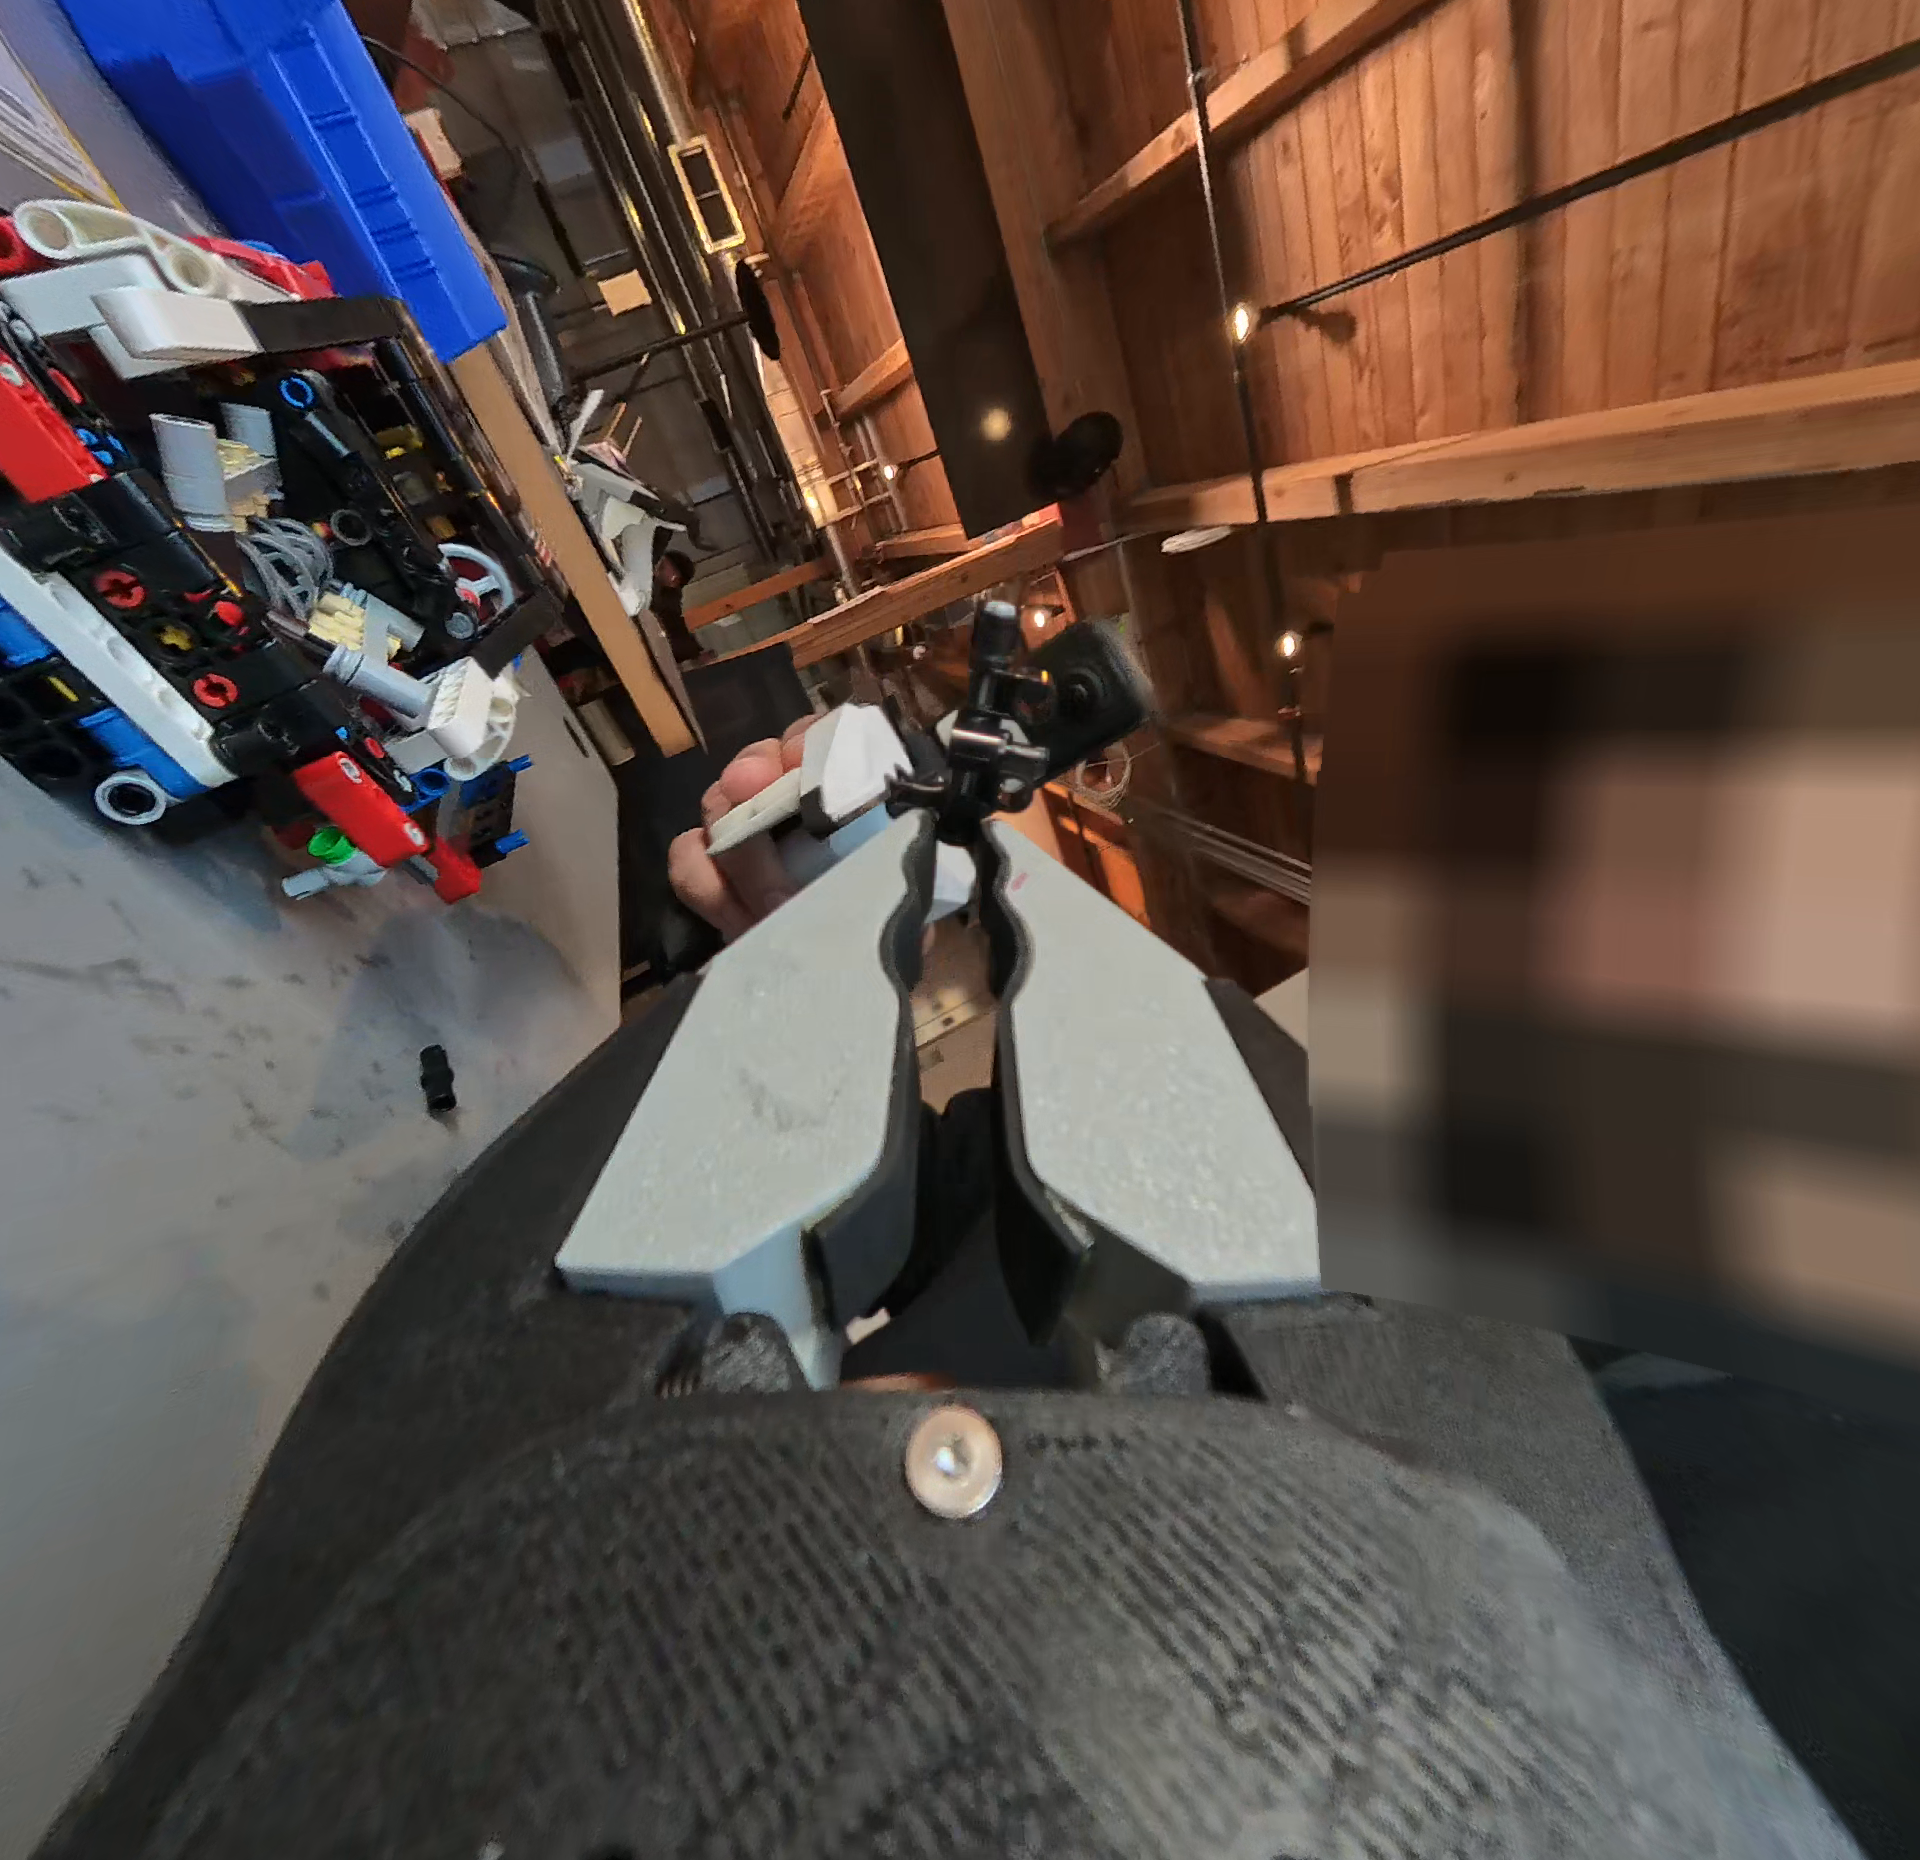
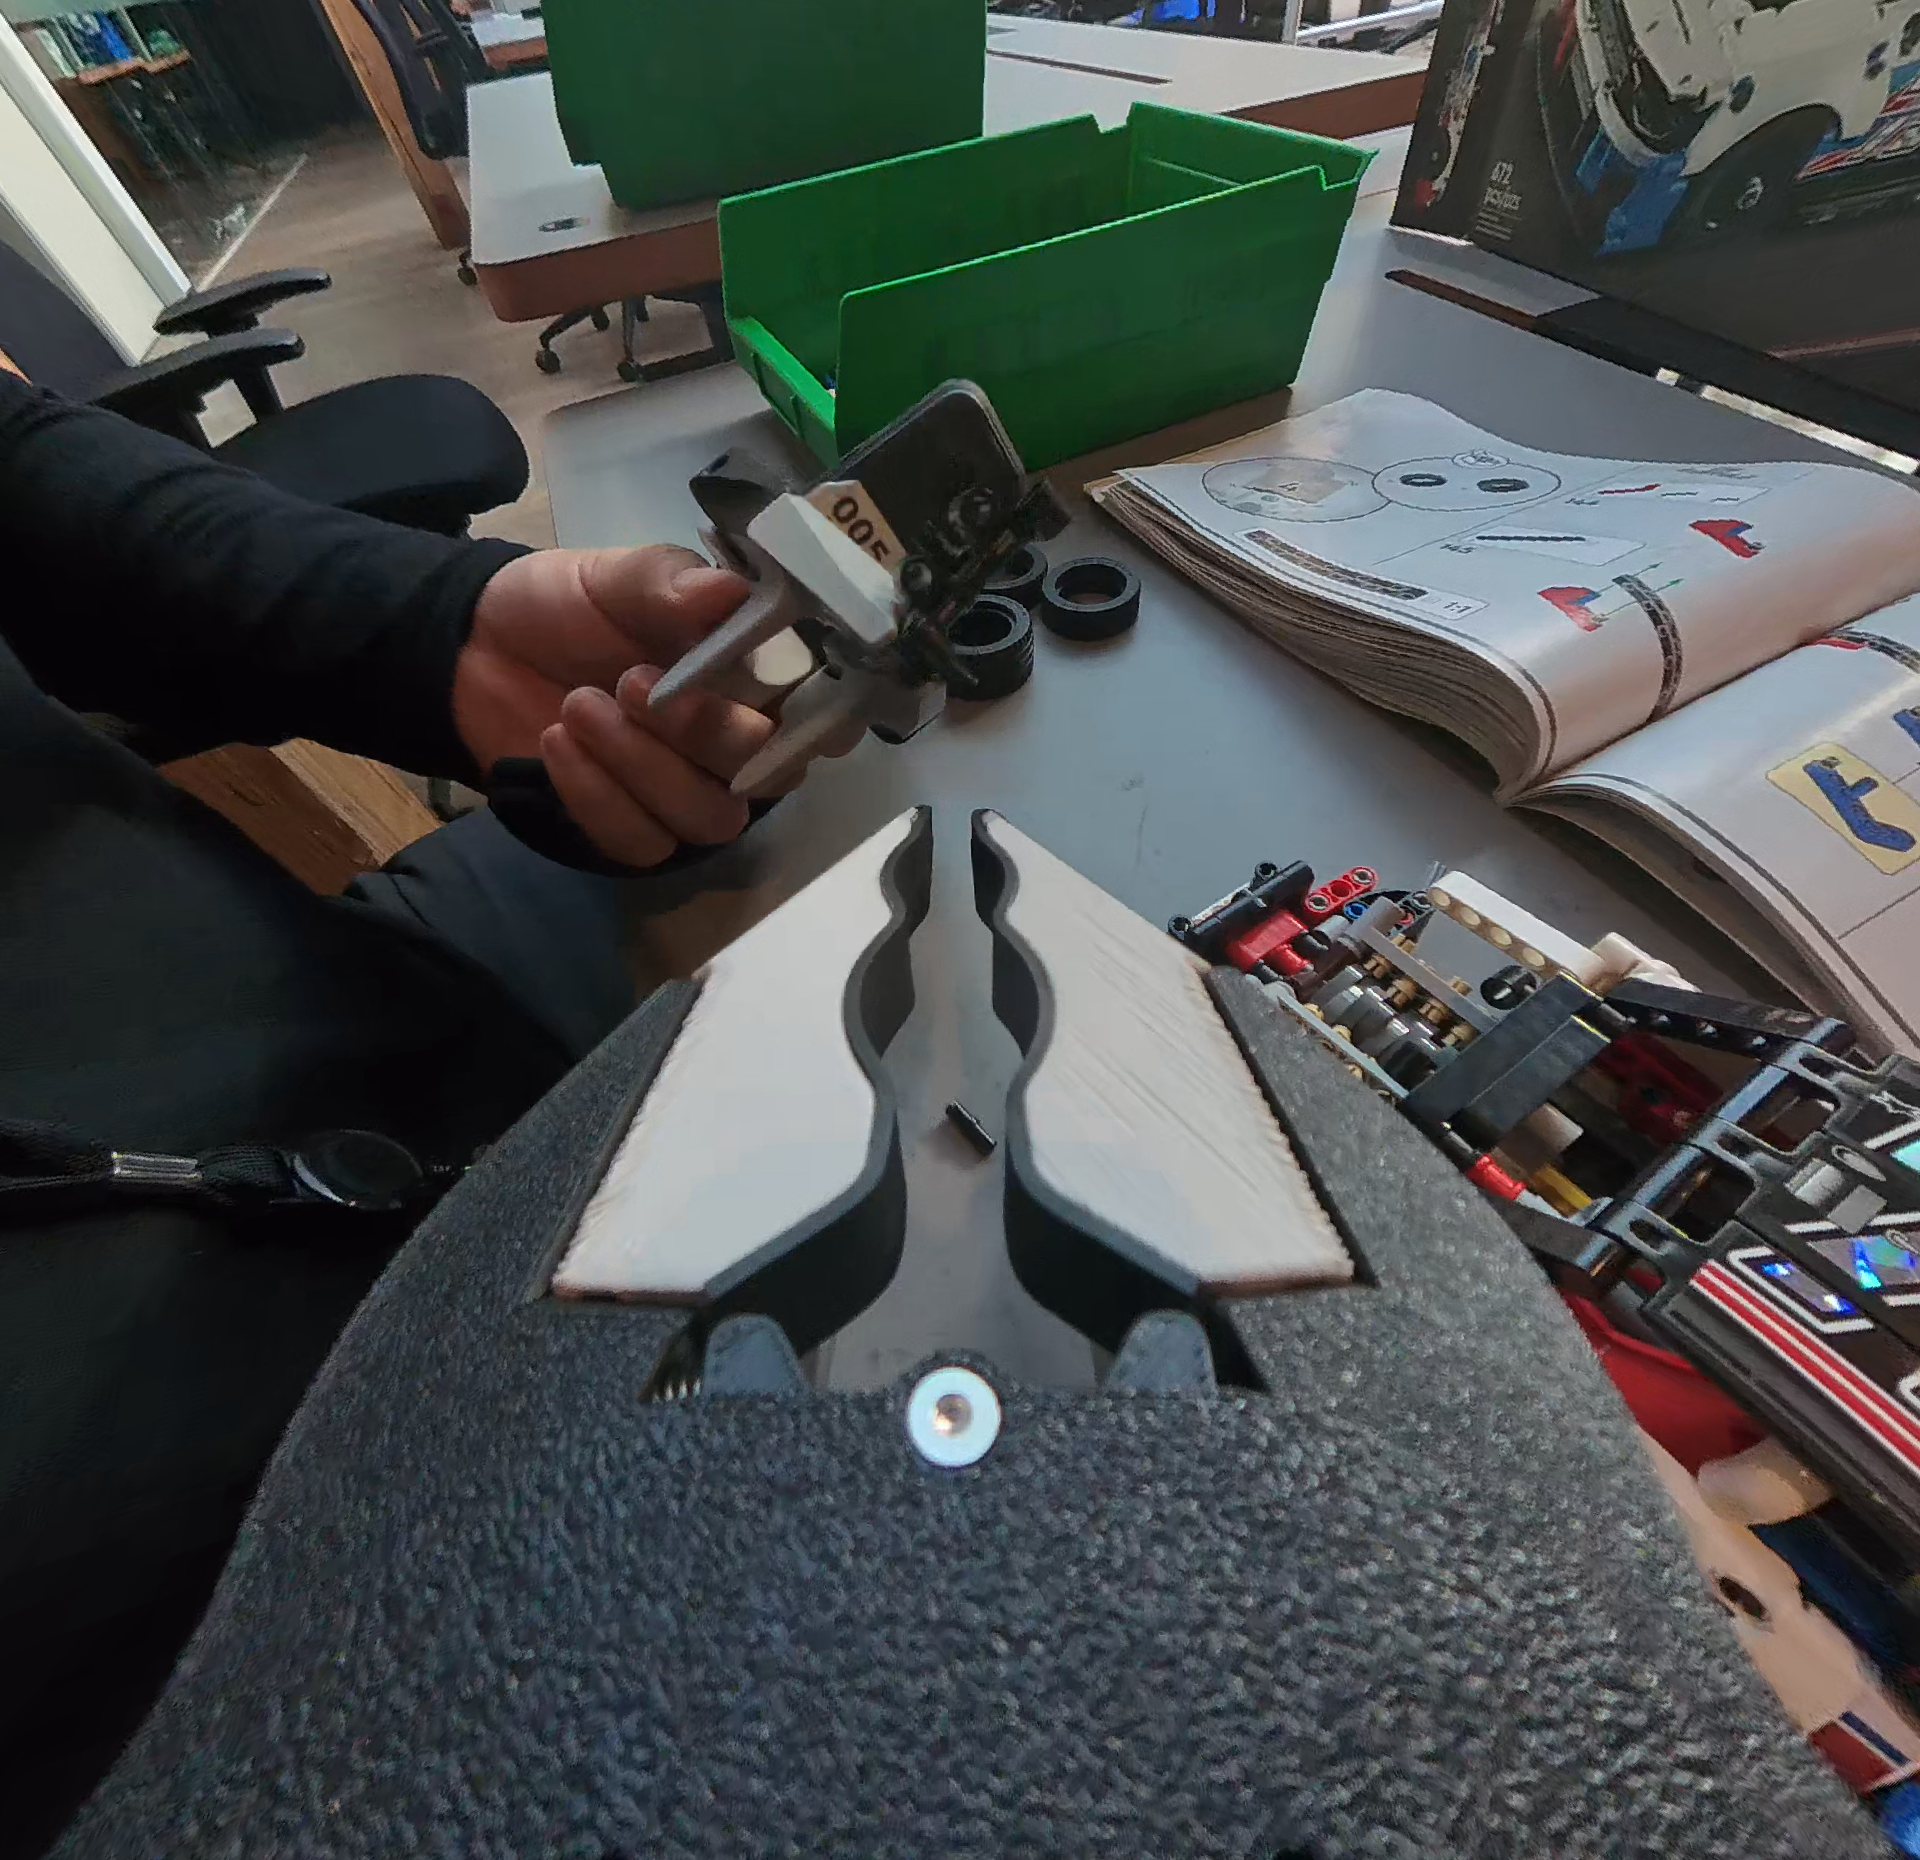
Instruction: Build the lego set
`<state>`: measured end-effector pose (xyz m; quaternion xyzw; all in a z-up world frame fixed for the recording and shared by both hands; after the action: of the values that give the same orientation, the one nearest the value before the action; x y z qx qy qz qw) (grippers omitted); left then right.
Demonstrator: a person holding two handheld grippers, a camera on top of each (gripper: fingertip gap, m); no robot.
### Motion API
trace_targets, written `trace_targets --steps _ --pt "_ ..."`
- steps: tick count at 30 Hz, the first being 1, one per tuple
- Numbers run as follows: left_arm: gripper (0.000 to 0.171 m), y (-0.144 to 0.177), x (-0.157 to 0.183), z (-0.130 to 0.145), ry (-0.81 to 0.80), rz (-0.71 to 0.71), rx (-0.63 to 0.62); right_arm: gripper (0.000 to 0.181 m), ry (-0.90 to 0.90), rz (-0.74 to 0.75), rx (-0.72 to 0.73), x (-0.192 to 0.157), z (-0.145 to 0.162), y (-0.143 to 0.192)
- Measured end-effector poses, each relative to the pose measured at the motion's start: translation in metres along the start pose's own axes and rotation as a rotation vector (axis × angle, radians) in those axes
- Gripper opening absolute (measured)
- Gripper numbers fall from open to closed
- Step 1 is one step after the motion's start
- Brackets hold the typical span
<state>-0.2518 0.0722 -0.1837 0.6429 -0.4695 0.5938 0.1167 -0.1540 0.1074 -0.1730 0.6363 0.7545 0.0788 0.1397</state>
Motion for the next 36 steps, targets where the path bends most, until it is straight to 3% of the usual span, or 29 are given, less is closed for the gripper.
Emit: trace_targets --steps 1,3,5,9,12,16,19,24,27,30,32,34,36 --pt "0.004 -0.001 -0.001 0.002 -0.025 -0.026 -0.023 0.007 -0.005 -0.002 0.004 0.001 -0.001 0.001" --pt "0.004 -0.002 -0.008 0.009 -0.16 -0.17 -0.131 0.007 -0.011 -0.002 0.015 0.002 -0.002 0.004" --pt "0.004 0.002 -0.018 0.015 -0.415 -0.388 -0.284 0.009 -0.015 -0.009 0.016 0.002 -0.002 0.007" --pt "0.005 0.02 -0.028 0.004 -1.165 -0.854 -0.601 0.013 -0.007 -0.011 -0.037 0.003 0.01 0.01" --pt "0.004 0.027 -0.032 0.001 -1.576 -1.042 -0.8 0.015 -0.016 -0.015 -0.089 0.001 0.023 0.003" --pt "0.005 0.033 -0.038 0.007 -1.946 -1.119 -0.96 0.017 0.003 0.052 -0.18 0.002 0.035 -0.013" --pt "0.005 0.037 -0.044 0.012 -2.009 -1.162 -1.018 0.021 -0.052 0.062 -0.204 0.003 0.04 -0.026" --pt "0.005 0.034 -0.042 0.022 -2.123 -1.184 -1.009 0.024 -0.095 0.057 -0.223 0.003 0.042 -0.045" --pt "0.005 0.036 -0.044 0.027 -2.122 -1.192 -1.008 0.012 -0.093 0.046 -0.266 0.002 0.048 -0.05" --pt "0.006 0.04 -0.044 0.031 -2.075 -1.178 -1.013 0.008 -0.059 0.04 -0.305 -0.001 0.052 -0.051" --pt "0.021 0.044 -0.047 0.032 -2.014 -1.173 -1.046 0.008 -0.025 0.048 -0.327 -0.002 0.054 -0.053" --pt "0.02 0.048 -0.043 0.032 -1.929 -1.133 -1.037 0.008 0.01 0.054 -0.354 -0.003 0.056 -0.054" --pt "0.031 0.052 -0.036 0.032 -1.788 -1.056 -1.027 0.008 0.05 0.055 -0.371 -0.006 0.058 -0.055"
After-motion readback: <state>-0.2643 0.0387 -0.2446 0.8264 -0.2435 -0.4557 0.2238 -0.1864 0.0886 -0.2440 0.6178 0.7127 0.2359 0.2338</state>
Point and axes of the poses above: each gripper's, where its closed fingertips meet, y back along the fingers, z out of its underside, x = y × z across the jaws, the point moved 5 cm from there along y, back along the fingers, and after that the axes turned 1 degree about x, right-handed, at the moved point
